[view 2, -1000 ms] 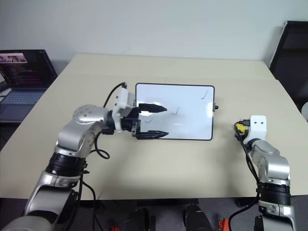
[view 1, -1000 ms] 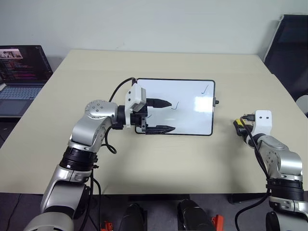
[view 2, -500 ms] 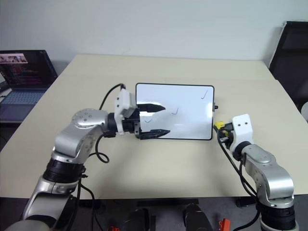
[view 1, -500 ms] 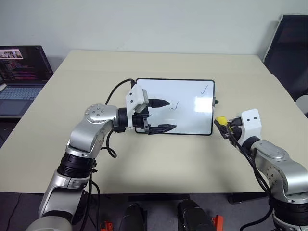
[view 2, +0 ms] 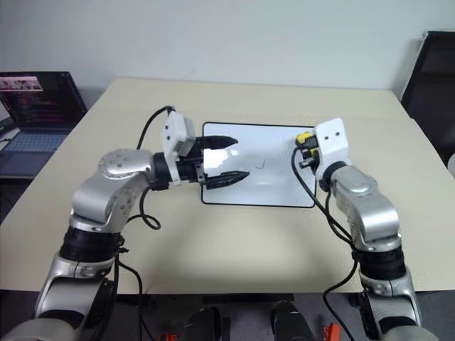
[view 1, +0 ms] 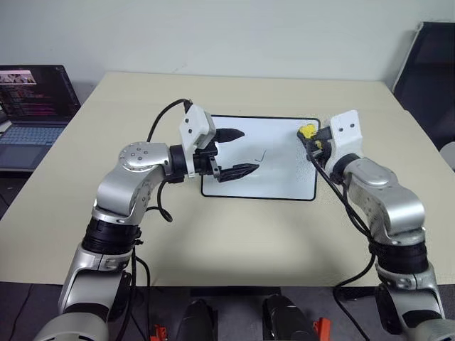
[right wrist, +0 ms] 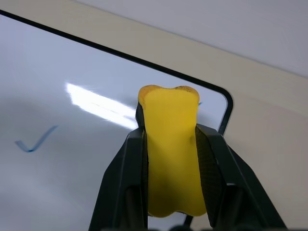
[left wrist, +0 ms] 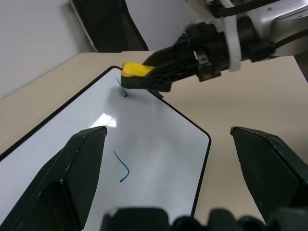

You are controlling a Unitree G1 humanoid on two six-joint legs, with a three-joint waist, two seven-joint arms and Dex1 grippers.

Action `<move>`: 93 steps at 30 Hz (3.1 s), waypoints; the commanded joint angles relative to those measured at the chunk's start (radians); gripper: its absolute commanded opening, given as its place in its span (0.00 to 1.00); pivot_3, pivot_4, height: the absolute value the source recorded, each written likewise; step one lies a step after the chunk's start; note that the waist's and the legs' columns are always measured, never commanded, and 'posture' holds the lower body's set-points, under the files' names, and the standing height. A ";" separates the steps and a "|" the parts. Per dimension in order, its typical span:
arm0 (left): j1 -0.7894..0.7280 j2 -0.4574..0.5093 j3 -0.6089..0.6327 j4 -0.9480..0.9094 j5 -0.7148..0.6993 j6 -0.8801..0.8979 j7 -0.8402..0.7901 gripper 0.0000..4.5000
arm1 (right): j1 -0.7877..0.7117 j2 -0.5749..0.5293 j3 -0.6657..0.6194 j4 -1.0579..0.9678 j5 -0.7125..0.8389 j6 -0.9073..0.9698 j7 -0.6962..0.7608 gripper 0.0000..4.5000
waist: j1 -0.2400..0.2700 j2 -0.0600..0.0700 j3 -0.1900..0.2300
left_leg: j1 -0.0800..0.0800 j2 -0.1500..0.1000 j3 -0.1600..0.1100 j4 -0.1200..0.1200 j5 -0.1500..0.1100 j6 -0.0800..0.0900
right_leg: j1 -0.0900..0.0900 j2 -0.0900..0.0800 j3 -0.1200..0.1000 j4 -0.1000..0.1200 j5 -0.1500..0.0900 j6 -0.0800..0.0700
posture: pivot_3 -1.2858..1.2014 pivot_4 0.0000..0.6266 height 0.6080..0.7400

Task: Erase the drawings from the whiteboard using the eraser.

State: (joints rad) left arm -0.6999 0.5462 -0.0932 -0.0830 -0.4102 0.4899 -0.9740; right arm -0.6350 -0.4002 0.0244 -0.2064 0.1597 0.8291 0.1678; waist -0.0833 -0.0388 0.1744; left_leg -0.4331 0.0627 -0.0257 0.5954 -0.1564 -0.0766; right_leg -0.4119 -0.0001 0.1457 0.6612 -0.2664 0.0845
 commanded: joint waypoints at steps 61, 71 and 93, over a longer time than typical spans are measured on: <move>0.413 0.062 0.241 -0.190 -0.070 -0.005 0.158 1.00 | 0.375 -0.007 0.000 -0.378 0.082 -0.212 0.343 0.23 | 0.000 0.000 0.000 | 0.000 0.001 0.000 -0.001 0.000 0.000 | -0.001 0.000 0.000 0.000 -0.004 -0.006 | 0.52 0.24 1.00; 0.461 0.095 0.264 -0.200 -0.098 0.000 0.148 1.00 | 0.479 0.038 0.005 -0.359 0.122 -0.270 0.342 0.23 | -0.001 0.000 0.000 | 0.000 0.001 0.000 0.000 0.000 0.000 | -0.001 0.000 0.000 0.000 -0.003 -0.007 | 0.52 0.24 1.00; 0.439 0.123 0.205 -0.191 -0.064 -0.017 0.115 1.00 | 0.038 0.085 0.306 0.200 -0.319 -0.422 0.222 0.23 | -0.001 -0.001 0.000 | -0.001 0.001 0.001 -0.002 0.000 0.000 | -0.003 0.000 0.000 0.001 -0.003 -0.006 | 0.52 0.24 1.00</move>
State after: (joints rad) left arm -0.2637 0.6671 0.1026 -0.2414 -0.4689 0.4902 -0.8591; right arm -0.5967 -0.3233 0.2983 -0.0137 -0.1480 0.4134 0.3530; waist -0.0846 -0.0393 0.1745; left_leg -0.4337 0.0635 -0.0248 0.5930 -0.1565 -0.0769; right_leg -0.4153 -0.0001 0.1455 0.6622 -0.2694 0.0787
